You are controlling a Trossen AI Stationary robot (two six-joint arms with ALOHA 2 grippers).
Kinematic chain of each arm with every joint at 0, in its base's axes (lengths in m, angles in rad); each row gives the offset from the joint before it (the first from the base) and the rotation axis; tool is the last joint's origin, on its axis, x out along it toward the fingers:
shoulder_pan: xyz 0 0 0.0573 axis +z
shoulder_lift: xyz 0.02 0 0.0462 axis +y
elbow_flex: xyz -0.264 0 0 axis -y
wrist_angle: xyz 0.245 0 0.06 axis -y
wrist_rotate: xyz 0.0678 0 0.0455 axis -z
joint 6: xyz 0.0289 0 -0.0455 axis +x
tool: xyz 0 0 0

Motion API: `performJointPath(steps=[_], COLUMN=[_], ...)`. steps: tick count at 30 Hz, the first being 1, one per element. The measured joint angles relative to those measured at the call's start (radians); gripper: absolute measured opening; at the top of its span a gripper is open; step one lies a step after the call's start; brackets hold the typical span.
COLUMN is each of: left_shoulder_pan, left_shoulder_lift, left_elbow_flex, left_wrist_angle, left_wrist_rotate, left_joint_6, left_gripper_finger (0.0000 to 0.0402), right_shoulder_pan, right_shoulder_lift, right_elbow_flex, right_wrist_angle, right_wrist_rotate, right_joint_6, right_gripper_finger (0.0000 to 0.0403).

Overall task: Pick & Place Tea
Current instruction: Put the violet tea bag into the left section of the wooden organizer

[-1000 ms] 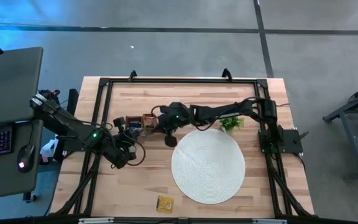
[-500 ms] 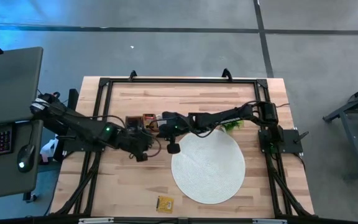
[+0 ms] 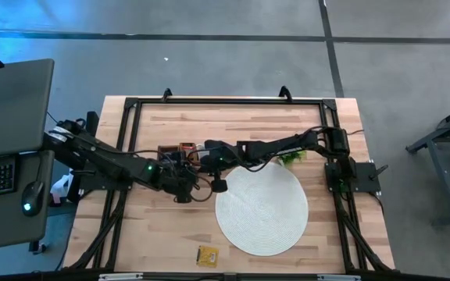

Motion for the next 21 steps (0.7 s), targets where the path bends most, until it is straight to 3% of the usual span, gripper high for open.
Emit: performJointPath(steps=[11, 19, 21], left_shoulder_pan=[0.0, 0.0, 0.0], left_shoulder_lift=[-0.001, -0.001, -0.001], left_elbow_flex=[0.0, 0.0, 0.0], left_wrist_angle=[0.02, 0.02, 0.02], left_wrist_rotate=[-0.016, -0.03, -0.037], left_joint_6=[-0.003, -0.009, -0.034], left_gripper_finger=[0.0143, 0.0019, 0.0007], right_shoulder_pan=[0.0, -0.001, -0.001], right_shoulder_lift=[0.0, 0.0, 0.0], right_elbow_flex=[0.0, 0.0, 0.0], right_wrist_angle=[-0.005, -0.005, -0.004], right_wrist_rotate=[-0.001, -0.003, -0.002], right_joint_6=[0.0, -0.017, -0.032], right_gripper_finger=[0.0001, 0.0003, 0.0004])
